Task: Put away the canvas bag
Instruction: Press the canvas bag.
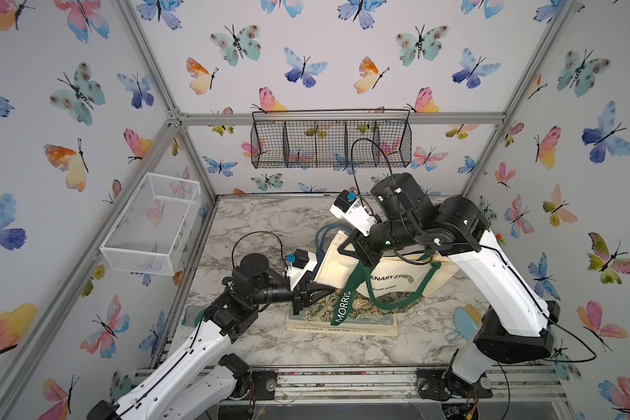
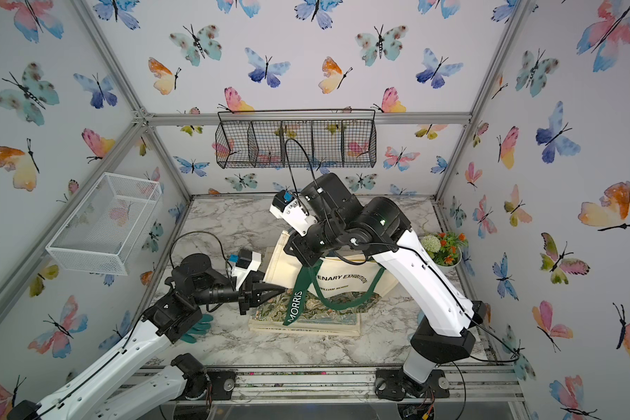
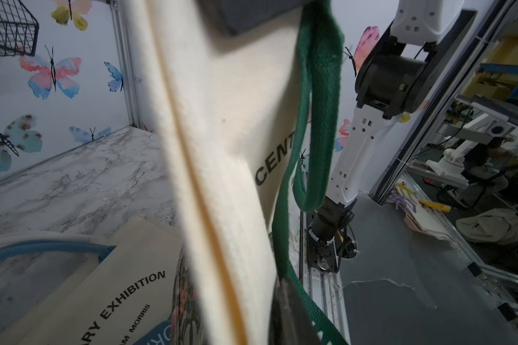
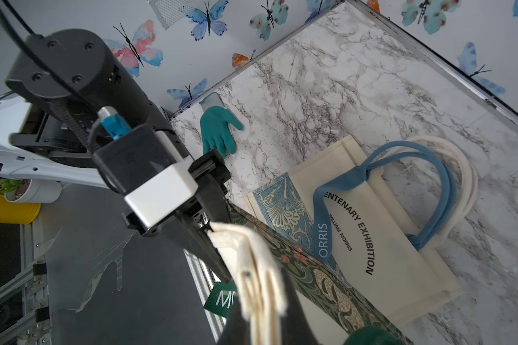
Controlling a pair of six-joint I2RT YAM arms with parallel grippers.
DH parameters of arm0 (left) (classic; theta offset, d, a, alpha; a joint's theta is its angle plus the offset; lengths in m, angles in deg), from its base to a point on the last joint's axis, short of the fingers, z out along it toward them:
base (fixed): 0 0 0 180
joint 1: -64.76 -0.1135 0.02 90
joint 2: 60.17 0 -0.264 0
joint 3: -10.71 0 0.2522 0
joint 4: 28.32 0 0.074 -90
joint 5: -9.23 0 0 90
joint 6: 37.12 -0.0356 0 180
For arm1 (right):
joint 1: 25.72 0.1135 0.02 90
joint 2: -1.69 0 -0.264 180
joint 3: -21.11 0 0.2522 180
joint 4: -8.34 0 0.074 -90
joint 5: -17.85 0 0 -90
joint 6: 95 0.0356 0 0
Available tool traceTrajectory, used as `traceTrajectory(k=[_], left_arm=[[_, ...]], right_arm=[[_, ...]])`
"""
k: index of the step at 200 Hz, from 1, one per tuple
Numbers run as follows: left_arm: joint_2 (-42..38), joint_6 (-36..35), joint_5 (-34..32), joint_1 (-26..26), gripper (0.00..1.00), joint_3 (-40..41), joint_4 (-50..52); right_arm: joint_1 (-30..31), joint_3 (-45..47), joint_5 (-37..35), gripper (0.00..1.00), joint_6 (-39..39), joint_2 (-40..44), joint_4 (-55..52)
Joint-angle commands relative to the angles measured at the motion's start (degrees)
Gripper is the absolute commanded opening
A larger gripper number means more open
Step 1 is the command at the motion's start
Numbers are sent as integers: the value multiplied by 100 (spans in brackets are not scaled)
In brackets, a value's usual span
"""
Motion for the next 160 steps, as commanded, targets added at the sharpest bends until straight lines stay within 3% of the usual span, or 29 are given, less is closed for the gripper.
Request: traceTrajectory(k=[1,12,24,30,34,42,49,56,62,68,73,84,90,96,105,110,114,124,129,136,147,160], left_arm=[[-31,108,386,59,33,306,590],[-32,153,249,59,32,325,587],[0,208,28,59,45,312,644],[12,227,-15,59,45,324,651],[25,238,-17,59,38,325,643],[55,267,-11,59,12,334,613],[75,335,-62,59,5,342,597],[96,396,-59,59,11,347,568],[116,456,-28,67,31,372,511],[124,537,-39,68,42,401,456],[125,604,-55,73,41,427,409],[109,657,-20,77,20,484,314],[109,676,-35,92,15,502,298],[100,707,-56,93,19,509,289],[102,748,-83,95,40,518,279],[89,774,-135,95,46,526,271],[89,787,-162,97,43,526,271],[78,764,-144,103,22,545,263],[79,763,-152,108,16,545,269],[85,784,-182,103,20,544,279],[88,826,-233,102,39,553,262],[95,842,-236,118,30,571,243]], right_arm=[[-216,-260,-791,2,113,229,1306],[-224,-251,-876,2,122,251,1332],[-231,-229,-998,2,130,281,1369],[-236,-217,-1065,2,130,303,1396],[-236,-209,-1102,2,124,320,1418],[-245,-198,-1161,2,131,347,1446],[-251,-196,-1227,2,131,368,1467],[-253,-198,-1289,2,126,391,1484],[-253,-198,-1330,2,131,405,1498],[-262,-198,-1375,2,131,422,1517],[-271,-198,-1413,2,127,431,1529],[-280,-216,-1465,2,122,449,1548],[-284,-224,-1480,2,114,458,1557],[-289,-237,-1503,2,112,458,1557],[-289,-242,-1539,2,105,462,1557],[-297,-242,-1555,2,100,467,1561],[-297,-242,-1560,2,95,467,1560],[-306,-242,-1571,2,87,474,1566],[-306,-242,-1579,2,87,475,1566],[-315,-242,-1596,2,78,484,1566],[-322,-242,-1635,2,78,493,1579],[-331,-251,-1666,2,58,511,1592]])
